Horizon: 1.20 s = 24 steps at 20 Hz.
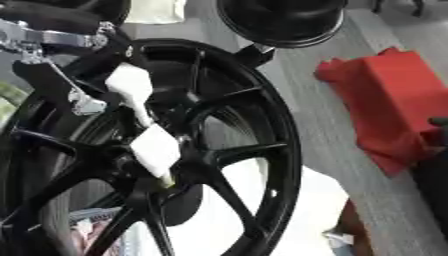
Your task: Pull the pin out of the wheel hub.
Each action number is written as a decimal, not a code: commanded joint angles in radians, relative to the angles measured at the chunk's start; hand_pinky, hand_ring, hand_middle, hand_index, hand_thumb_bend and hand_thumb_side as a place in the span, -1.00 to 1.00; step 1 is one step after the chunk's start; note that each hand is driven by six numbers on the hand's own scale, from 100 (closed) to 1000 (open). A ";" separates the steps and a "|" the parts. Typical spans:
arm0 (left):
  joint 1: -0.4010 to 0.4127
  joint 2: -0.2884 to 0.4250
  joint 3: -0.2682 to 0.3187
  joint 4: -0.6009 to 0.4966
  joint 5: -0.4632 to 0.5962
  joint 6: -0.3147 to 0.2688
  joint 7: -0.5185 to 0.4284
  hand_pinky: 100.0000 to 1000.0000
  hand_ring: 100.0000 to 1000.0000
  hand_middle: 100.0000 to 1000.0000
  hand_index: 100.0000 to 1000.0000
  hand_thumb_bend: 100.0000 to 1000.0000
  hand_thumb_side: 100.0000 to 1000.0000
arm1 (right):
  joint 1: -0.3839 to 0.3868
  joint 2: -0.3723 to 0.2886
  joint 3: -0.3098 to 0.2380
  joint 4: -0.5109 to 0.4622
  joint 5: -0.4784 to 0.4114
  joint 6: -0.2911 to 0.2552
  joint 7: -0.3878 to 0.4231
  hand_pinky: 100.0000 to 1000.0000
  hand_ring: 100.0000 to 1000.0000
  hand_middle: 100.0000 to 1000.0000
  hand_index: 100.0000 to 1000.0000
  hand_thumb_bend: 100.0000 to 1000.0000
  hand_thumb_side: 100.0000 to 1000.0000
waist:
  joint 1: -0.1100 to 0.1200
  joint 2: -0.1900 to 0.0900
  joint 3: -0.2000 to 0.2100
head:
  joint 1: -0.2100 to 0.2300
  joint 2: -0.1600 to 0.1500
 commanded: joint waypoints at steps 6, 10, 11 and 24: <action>-0.054 0.016 0.093 -0.027 0.095 -0.028 -0.089 0.32 -0.08 -0.52 -0.44 -1.00 -0.53 | 0.002 -0.011 -0.011 -0.023 -0.007 0.001 -0.005 0.90 0.42 -0.09 0.21 -0.90 -0.83 | -0.006 -0.023 0.005 | 0.000 -0.016; -0.070 0.010 0.138 -0.030 0.149 0.002 -0.089 0.31 -0.11 -0.55 -0.45 -1.00 -0.42 | 0.004 -0.010 -0.012 -0.023 -0.007 -0.001 -0.006 0.90 0.42 -0.09 0.21 -0.90 -0.83 | -0.008 -0.023 0.007 | 0.001 -0.015; -0.075 0.008 0.153 -0.029 0.163 0.009 -0.089 0.30 -0.12 -0.56 -0.46 -1.00 -0.38 | 0.005 -0.010 -0.012 -0.023 -0.007 -0.002 -0.006 0.90 0.42 -0.09 0.21 -0.90 -0.83 | -0.009 -0.024 0.008 | 0.001 -0.014; -0.041 0.131 0.389 -0.005 0.291 0.053 -0.072 0.30 -0.14 -0.60 -0.48 -1.00 -0.31 | 0.022 -0.018 -0.028 -0.023 -0.011 -0.014 -0.022 0.90 0.42 -0.09 0.21 -0.91 -0.83 | -0.014 -0.041 0.042 | -0.023 0.009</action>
